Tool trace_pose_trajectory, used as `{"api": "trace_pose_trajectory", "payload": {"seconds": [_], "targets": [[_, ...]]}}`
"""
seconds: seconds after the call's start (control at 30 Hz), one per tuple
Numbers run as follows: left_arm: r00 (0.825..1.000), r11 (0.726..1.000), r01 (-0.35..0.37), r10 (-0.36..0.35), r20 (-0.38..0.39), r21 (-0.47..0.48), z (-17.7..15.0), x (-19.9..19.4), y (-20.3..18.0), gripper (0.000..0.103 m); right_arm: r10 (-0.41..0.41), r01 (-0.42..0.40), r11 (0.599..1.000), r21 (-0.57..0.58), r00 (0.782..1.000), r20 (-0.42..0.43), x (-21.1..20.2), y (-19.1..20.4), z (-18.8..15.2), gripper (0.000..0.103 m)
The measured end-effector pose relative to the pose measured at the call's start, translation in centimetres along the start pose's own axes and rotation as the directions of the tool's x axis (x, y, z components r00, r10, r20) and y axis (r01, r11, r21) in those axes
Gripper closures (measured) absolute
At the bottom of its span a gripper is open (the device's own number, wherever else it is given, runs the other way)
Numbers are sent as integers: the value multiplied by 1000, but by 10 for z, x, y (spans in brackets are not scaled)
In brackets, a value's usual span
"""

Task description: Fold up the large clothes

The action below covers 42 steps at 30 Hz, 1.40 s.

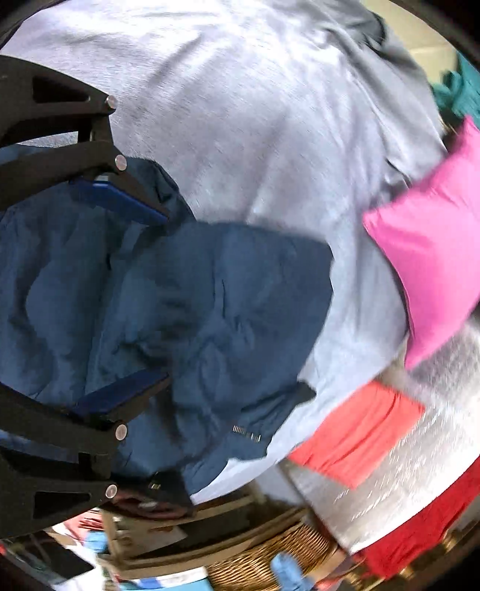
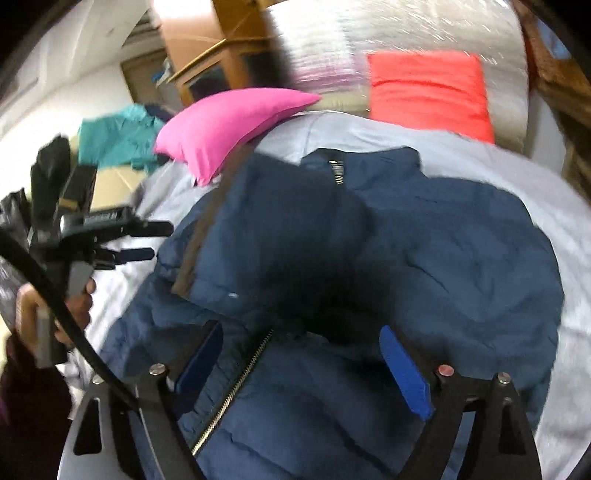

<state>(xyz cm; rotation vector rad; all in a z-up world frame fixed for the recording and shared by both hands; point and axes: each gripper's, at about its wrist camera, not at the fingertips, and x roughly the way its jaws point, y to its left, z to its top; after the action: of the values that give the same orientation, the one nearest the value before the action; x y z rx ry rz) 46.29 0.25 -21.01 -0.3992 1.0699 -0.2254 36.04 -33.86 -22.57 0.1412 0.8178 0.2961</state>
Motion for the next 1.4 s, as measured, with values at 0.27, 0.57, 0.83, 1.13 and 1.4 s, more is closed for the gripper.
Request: {"api": "trace_pose_trajectory", "payload": {"seconds": [0.27, 0.57, 0.83, 1.13, 1.4], "targets": [[997, 997, -67, 69, -45, 33, -7, 18, -5, 22, -57, -16, 938, 347, 979, 198, -17, -55, 13, 14], [994, 992, -97, 101, -46, 80, -9, 27, -12, 22, 86, -203, 715, 669, 975, 204, 10, -134, -12, 27], [994, 990, -107, 109, -21, 87, -6, 24, -14, 22, 34, -213, 662, 718, 966, 255, -5, -146, -15, 91], [976, 948, -211, 219, -7, 240, -17, 38, -36, 21, -130, 22, 710, 704, 986, 100, 7, -167, -14, 84], [986, 976, -155, 161, -34, 153, -7, 30, -16, 21, -262, 15, 688, 726, 938, 228, -60, -182, -9, 31]]}}
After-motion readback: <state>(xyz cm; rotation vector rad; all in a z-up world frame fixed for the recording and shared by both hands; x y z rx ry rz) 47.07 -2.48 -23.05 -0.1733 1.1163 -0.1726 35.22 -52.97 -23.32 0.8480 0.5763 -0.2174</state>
